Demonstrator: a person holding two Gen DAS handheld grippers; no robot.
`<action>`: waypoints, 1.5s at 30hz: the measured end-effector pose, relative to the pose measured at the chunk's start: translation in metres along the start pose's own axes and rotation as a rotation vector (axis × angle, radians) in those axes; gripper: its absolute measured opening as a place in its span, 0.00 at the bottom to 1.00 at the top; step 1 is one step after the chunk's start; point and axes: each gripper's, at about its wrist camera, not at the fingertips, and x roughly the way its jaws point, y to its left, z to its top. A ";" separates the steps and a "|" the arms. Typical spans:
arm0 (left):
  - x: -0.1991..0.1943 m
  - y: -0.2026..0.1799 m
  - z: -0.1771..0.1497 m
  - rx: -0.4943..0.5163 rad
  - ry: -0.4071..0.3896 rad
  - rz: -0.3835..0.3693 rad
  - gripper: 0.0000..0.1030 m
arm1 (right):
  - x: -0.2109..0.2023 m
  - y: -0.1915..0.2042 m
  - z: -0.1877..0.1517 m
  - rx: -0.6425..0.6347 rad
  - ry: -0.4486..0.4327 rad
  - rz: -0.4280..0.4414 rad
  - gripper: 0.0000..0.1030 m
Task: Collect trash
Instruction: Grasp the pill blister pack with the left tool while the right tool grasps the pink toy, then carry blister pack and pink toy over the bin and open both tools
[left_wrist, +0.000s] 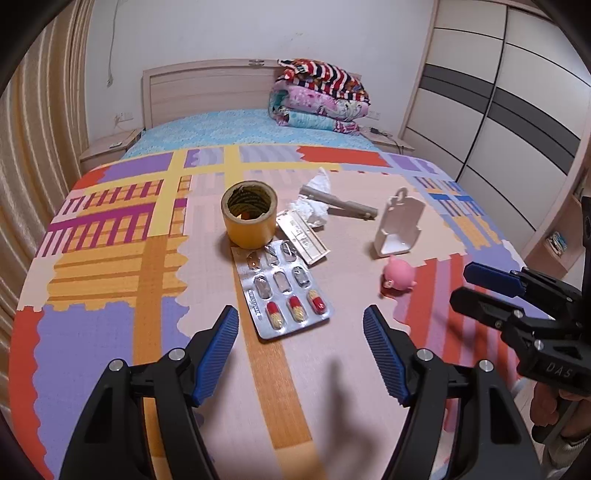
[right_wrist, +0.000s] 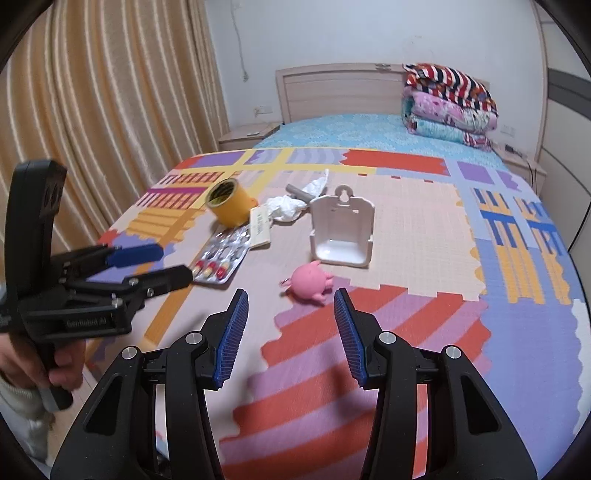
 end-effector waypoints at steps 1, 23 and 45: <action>0.003 0.000 0.001 -0.003 0.005 0.002 0.65 | 0.003 -0.002 0.001 0.008 0.002 -0.003 0.47; 0.041 0.003 0.003 -0.028 0.040 0.066 0.62 | 0.057 -0.022 0.009 0.148 0.082 0.016 0.46; 0.003 -0.014 -0.013 0.043 -0.007 0.033 0.44 | 0.034 -0.009 0.001 0.138 0.056 0.067 0.32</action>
